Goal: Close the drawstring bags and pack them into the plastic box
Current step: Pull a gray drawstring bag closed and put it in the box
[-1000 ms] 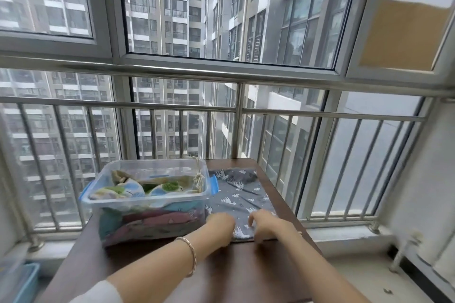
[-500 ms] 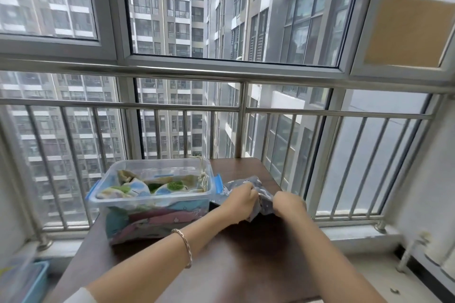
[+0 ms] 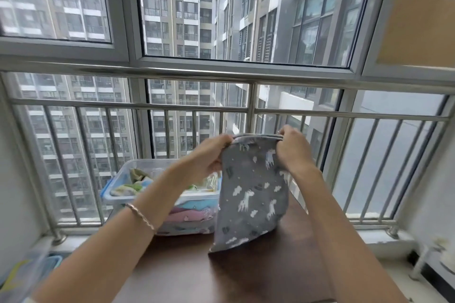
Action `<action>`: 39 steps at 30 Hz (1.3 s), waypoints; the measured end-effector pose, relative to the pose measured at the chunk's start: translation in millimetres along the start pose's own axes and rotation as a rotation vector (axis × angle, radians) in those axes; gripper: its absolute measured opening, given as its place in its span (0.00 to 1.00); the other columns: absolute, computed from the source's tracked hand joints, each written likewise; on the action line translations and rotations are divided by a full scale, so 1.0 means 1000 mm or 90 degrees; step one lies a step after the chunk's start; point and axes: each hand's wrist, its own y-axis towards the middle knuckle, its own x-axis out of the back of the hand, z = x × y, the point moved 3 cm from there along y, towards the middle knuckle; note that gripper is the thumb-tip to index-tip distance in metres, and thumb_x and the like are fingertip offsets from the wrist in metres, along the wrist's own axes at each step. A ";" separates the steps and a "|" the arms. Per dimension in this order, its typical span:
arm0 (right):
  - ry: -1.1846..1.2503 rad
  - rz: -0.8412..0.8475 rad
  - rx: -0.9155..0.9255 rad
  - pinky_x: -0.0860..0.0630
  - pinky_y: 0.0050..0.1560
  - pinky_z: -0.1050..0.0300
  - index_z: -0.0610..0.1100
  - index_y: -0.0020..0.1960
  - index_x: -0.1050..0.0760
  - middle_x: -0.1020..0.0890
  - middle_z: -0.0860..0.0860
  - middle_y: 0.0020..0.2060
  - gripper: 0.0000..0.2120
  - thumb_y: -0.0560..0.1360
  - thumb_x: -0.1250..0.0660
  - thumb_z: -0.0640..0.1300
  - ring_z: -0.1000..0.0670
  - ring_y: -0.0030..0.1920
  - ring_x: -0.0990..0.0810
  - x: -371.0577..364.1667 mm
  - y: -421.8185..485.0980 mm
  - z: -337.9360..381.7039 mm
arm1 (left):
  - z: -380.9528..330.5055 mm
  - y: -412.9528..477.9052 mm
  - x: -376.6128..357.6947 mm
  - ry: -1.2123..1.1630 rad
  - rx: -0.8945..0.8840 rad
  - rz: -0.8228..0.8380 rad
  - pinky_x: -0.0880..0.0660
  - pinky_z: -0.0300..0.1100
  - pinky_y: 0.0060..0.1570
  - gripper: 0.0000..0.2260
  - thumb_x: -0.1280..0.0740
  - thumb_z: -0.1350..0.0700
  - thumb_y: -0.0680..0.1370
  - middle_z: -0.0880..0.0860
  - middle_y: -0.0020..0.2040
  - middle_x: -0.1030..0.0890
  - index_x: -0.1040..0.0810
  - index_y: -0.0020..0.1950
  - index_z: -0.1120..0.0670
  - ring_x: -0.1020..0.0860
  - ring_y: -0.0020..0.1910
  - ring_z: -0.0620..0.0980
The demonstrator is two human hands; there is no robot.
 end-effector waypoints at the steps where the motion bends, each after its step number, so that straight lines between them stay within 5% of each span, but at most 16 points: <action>1: 0.027 0.002 0.020 0.26 0.47 0.50 0.40 0.53 0.27 0.24 0.45 0.47 0.09 0.77 0.43 0.35 0.44 0.46 0.24 0.001 0.001 0.004 | -0.009 -0.001 0.013 0.045 -0.033 -0.006 0.29 0.37 0.34 0.11 0.42 0.55 0.81 0.52 0.34 0.25 0.26 0.55 0.60 0.28 0.32 0.48; 7: -0.025 0.059 0.142 0.28 0.39 0.56 0.45 0.52 0.29 0.24 0.50 0.39 0.06 0.78 0.40 0.46 0.52 0.36 0.25 -0.003 -0.005 0.020 | -0.024 -0.017 0.074 0.480 -0.177 -0.088 0.33 0.35 0.37 0.13 0.41 0.45 0.81 0.44 0.37 0.25 0.22 0.48 0.52 0.25 0.39 0.46; 11: -0.010 0.257 0.149 0.35 0.33 0.60 0.50 0.40 0.27 0.24 0.54 0.33 0.15 0.71 0.30 0.61 0.56 0.33 0.28 -0.019 -0.002 0.006 | -0.011 -0.030 0.107 0.614 -0.135 -0.113 0.35 0.33 0.30 0.18 0.37 0.37 0.75 0.40 0.31 0.27 0.18 0.45 0.50 0.30 0.28 0.37; 14: 0.366 0.406 0.021 0.40 0.32 0.63 0.46 0.30 0.27 0.34 0.52 0.26 0.24 0.62 0.25 0.66 0.53 0.26 0.39 -0.021 0.002 -0.030 | -0.004 -0.044 0.148 0.503 -0.114 -0.145 0.39 0.32 0.24 0.19 0.34 0.41 0.71 0.45 0.24 0.29 0.17 0.42 0.57 0.37 0.22 0.42; 16: 0.662 0.401 -0.095 0.47 0.28 0.63 0.48 0.31 0.29 0.38 0.53 0.26 0.24 0.57 0.20 0.63 0.53 0.27 0.46 -0.023 0.000 -0.056 | 0.005 -0.051 0.182 0.353 -0.085 -0.255 0.37 0.35 0.27 0.20 0.35 0.42 0.72 0.48 0.27 0.30 0.19 0.43 0.59 0.37 0.25 0.45; 18: 0.883 0.381 -0.178 0.44 0.29 0.61 0.49 0.33 0.28 0.36 0.52 0.27 0.22 0.56 0.18 0.58 0.52 0.30 0.44 -0.036 -0.006 -0.068 | 0.023 -0.054 0.199 0.119 -0.045 -0.274 0.37 0.35 0.24 0.19 0.35 0.41 0.70 0.49 0.28 0.33 0.22 0.42 0.58 0.38 0.25 0.45; 20: 1.077 0.370 -0.238 0.30 0.43 0.60 0.49 0.32 0.25 0.27 0.52 0.33 0.15 0.63 0.20 0.52 0.52 0.37 0.31 -0.055 -0.012 -0.060 | 0.038 -0.045 0.190 -0.180 -0.045 -0.192 0.31 0.34 0.25 0.15 0.35 0.44 0.72 0.50 0.32 0.31 0.26 0.40 0.56 0.32 0.27 0.44; 22: 1.203 0.383 -0.293 0.34 0.67 0.53 0.49 0.33 0.24 0.21 0.51 0.44 0.11 0.71 0.28 0.51 0.50 0.53 0.24 -0.071 -0.015 -0.041 | 0.043 -0.036 0.170 -0.387 -0.061 -0.129 0.23 0.39 0.43 0.12 0.36 0.45 0.73 0.52 0.44 0.21 0.26 0.42 0.54 0.21 0.42 0.47; 24: 1.253 0.397 -0.311 0.37 0.72 0.44 0.49 0.39 0.19 0.18 0.52 0.50 0.10 0.75 0.32 0.52 0.48 0.64 0.26 -0.080 -0.016 -0.020 | 0.038 -0.031 0.148 -0.475 -0.095 -0.073 0.25 0.49 0.59 0.12 0.38 0.46 0.75 0.54 0.56 0.18 0.24 0.43 0.54 0.21 0.58 0.54; 29: 1.301 0.425 -0.306 0.35 0.71 0.39 0.38 0.58 0.22 0.19 0.44 0.59 0.21 0.82 0.46 0.53 0.42 0.66 0.25 -0.086 -0.005 0.024 | 0.014 -0.019 0.118 -0.529 -0.152 -0.001 0.30 0.55 0.66 0.17 0.44 0.47 0.82 0.52 0.58 0.19 0.20 0.56 0.54 0.22 0.61 0.53; 32: 1.314 0.480 -0.377 0.21 0.56 0.47 0.30 0.71 0.39 0.25 0.32 0.62 0.25 0.80 0.46 0.45 0.39 0.55 0.20 -0.078 0.002 0.047 | -0.003 -0.018 0.107 -0.504 -0.163 0.043 0.30 0.55 0.67 0.19 0.42 0.46 0.81 0.56 0.60 0.20 0.23 0.61 0.59 0.21 0.60 0.53; 36: 0.963 0.647 -0.437 0.28 0.26 0.69 0.31 0.72 0.46 0.22 0.36 0.46 0.33 0.81 0.46 0.57 0.54 0.26 0.28 -0.077 -0.003 0.063 | -0.021 -0.025 0.096 -0.445 -0.156 0.101 0.26 0.52 0.63 0.20 0.36 0.56 0.79 0.60 0.63 0.23 0.29 0.68 0.64 0.22 0.61 0.56; 38: 0.753 0.737 -0.380 0.36 0.19 0.69 0.31 0.68 0.37 0.25 0.46 0.28 0.39 0.79 0.50 0.67 0.57 0.22 0.37 -0.074 -0.004 0.060 | -0.027 -0.030 0.093 -0.417 -0.160 0.118 0.23 0.50 0.58 0.23 0.33 0.60 0.75 0.60 0.61 0.22 0.30 0.69 0.64 0.20 0.58 0.56; 39: 0.674 0.768 -0.343 0.39 0.18 0.69 0.33 0.56 0.29 0.30 0.50 0.25 0.39 0.76 0.50 0.71 0.57 0.21 0.39 -0.073 -0.001 0.057 | -0.029 -0.032 0.092 -0.407 -0.160 0.131 0.21 0.48 0.56 0.24 0.32 0.61 0.73 0.60 0.60 0.21 0.30 0.68 0.64 0.19 0.56 0.55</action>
